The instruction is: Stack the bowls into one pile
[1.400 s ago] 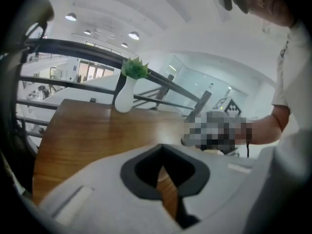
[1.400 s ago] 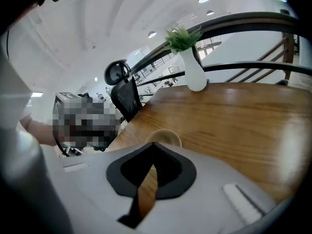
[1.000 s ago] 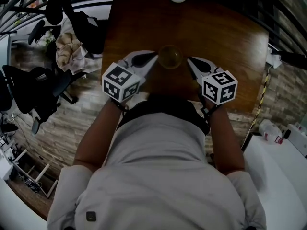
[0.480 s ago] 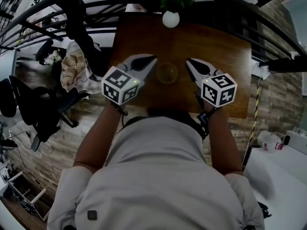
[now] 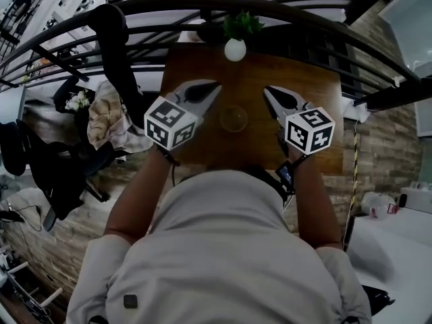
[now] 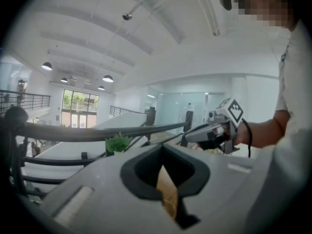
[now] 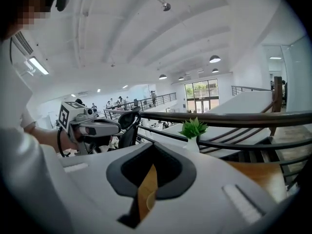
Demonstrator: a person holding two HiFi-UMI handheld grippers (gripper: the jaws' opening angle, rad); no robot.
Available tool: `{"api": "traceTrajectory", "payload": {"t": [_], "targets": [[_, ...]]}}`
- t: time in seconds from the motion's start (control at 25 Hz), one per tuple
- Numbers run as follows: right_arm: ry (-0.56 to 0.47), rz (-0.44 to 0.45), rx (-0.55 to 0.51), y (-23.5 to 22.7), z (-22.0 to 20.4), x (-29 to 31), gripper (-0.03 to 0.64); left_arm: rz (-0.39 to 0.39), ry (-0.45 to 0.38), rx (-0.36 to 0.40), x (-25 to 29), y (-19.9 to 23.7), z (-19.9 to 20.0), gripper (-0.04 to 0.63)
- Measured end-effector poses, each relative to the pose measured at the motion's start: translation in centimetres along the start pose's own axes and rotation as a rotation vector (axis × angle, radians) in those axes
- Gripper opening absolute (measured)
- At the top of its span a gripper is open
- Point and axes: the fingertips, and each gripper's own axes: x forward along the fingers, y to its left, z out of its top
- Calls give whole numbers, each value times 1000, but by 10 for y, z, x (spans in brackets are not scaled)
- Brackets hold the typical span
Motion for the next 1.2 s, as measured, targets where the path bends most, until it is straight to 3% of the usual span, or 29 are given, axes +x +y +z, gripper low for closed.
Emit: {"api": "traceTrajectory", "payload": {"t": [0.68, 1.0, 1.2], "targets": [[-7, -35, 26, -15, -17, -58, 6, -22, 4, -30, 1, -38, -6, 5], [2, -15, 32, -9, -56, -126, 8, -16, -16, -59, 15, -110, -12, 5], [-15, 8, 29, -6, -88, -182, 8, 5, -1, -12, 21, -176, -25, 5]]}}
